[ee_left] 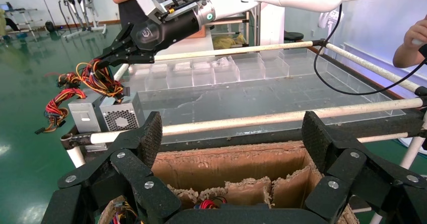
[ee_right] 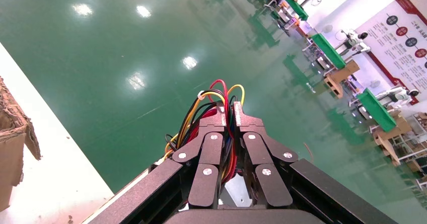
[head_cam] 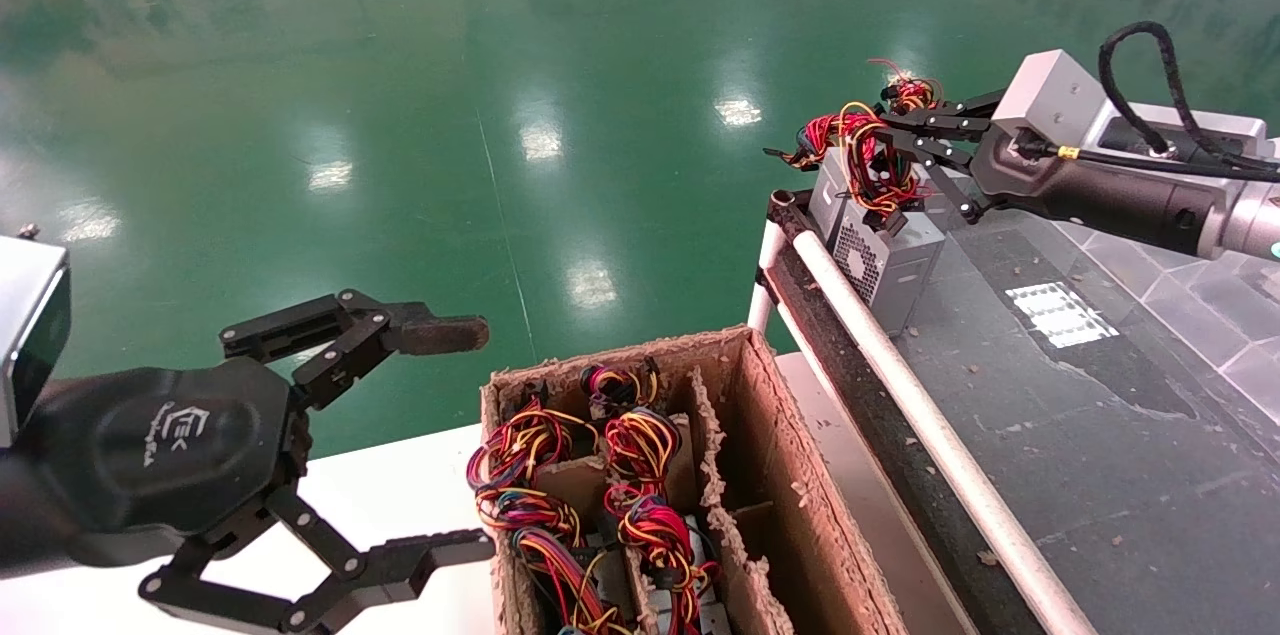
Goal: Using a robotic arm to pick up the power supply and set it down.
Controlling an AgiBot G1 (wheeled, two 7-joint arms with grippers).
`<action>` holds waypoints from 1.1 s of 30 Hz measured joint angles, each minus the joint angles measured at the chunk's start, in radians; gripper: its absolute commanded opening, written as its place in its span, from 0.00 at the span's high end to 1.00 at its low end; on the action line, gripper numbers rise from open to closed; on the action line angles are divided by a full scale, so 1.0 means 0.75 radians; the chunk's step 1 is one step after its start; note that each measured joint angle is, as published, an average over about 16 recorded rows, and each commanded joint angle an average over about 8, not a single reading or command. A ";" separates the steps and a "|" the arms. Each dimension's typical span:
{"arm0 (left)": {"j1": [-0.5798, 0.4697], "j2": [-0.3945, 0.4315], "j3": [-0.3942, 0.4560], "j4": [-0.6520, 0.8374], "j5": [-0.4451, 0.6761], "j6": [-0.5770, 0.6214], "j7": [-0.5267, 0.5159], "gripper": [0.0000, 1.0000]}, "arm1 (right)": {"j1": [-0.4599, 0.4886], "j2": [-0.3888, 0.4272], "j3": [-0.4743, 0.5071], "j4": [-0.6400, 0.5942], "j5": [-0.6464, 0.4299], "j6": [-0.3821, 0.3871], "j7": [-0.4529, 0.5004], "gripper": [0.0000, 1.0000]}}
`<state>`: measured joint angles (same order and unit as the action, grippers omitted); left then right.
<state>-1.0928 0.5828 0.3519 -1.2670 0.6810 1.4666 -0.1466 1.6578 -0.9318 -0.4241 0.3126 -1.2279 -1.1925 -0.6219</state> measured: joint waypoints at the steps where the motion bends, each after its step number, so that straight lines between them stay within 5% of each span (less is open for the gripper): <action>1: 0.000 0.000 0.000 0.000 0.000 0.000 0.000 0.00 | 0.005 -0.002 0.000 -0.013 0.000 -0.004 -0.007 0.69; 7: 0.000 0.000 0.000 0.000 0.000 0.000 0.000 0.00 | 0.025 -0.011 0.000 -0.087 0.000 -0.027 -0.047 0.00; 33: 0.000 0.000 0.001 0.000 0.000 0.000 0.000 0.00 | 0.106 0.023 -0.008 -0.278 -0.009 -0.146 -0.066 0.00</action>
<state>-1.0929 0.5826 0.3524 -1.2670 0.6807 1.4664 -0.1464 1.7376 -0.9143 -0.4304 0.1040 -1.2350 -1.3022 -0.6711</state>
